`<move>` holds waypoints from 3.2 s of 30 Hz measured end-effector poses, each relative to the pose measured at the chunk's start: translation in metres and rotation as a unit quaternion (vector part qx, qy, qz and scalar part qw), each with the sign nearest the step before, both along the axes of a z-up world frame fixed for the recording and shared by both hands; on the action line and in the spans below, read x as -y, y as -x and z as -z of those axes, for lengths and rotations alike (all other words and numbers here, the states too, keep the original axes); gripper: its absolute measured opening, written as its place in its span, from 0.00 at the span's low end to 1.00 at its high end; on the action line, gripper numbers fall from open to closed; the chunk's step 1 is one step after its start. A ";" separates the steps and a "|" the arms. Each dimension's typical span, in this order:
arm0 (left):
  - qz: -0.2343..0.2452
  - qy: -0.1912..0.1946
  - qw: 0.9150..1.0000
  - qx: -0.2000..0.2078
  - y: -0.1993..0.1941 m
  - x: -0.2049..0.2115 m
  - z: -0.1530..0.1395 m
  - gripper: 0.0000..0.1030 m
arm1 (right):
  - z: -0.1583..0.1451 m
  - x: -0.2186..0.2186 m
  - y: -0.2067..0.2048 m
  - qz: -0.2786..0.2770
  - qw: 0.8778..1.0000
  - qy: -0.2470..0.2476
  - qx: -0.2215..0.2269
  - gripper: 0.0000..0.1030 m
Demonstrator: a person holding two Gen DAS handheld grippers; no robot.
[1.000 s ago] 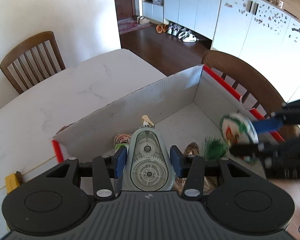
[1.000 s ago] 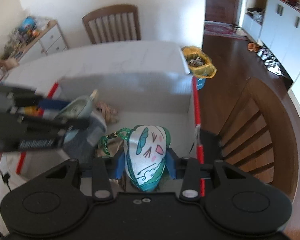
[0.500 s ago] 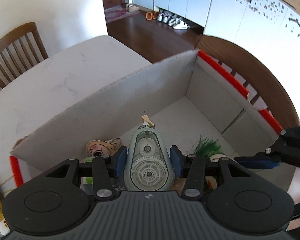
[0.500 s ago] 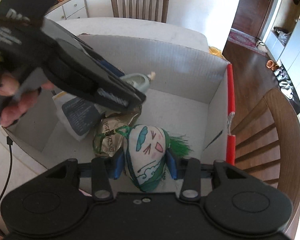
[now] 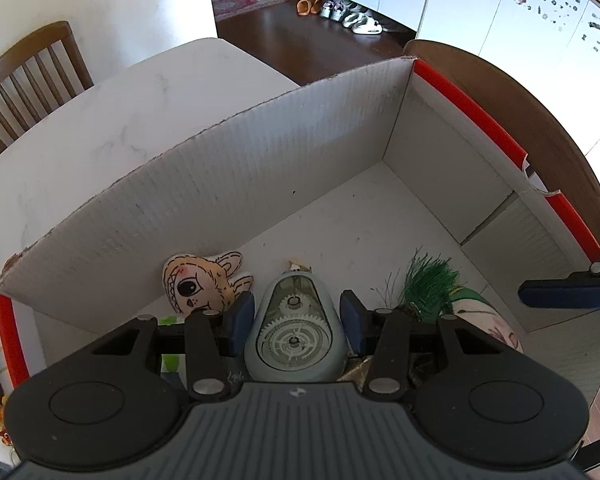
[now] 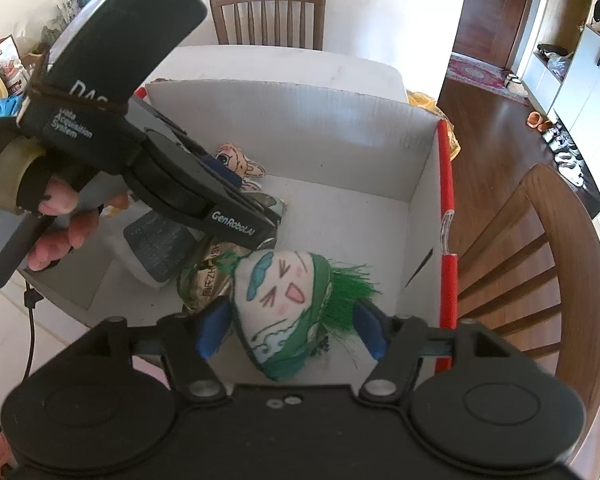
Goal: Organize objects
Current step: 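Open both grippers to drop the gear toy and egg ornament in the box, then withdraw both tools from the box back toward the remaining items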
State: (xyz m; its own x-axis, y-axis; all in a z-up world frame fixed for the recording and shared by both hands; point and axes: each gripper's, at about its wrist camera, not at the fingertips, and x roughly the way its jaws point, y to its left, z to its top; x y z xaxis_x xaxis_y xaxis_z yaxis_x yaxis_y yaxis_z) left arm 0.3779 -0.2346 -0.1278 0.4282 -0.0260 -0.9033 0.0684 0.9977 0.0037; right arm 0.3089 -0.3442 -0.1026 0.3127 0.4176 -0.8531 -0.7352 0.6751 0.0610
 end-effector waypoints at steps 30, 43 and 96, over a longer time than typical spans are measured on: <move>-0.051 0.033 0.992 0.113 0.093 -0.036 -0.086 0.59 | -0.056 0.013 0.027 0.016 0.996 -0.085 -0.006 0.70; -0.098 0.037 0.981 0.162 0.156 -0.088 -0.117 0.66 | -0.075 -0.009 0.051 0.036 0.993 -0.110 0.011 0.74; -0.153 0.020 0.977 0.149 0.256 -0.314 -0.012 0.98 | -0.038 -0.261 0.099 0.056 0.995 -0.077 -0.004 0.96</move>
State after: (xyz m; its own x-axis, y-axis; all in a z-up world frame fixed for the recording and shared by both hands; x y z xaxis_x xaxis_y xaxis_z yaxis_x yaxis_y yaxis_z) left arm 0.1216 0.0797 -0.1161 0.6657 0.1128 -0.7377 -0.2321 0.9708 -0.0609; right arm 0.2101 -0.0833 -0.0643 0.3586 0.5068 -0.7839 -0.6555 0.7346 0.1751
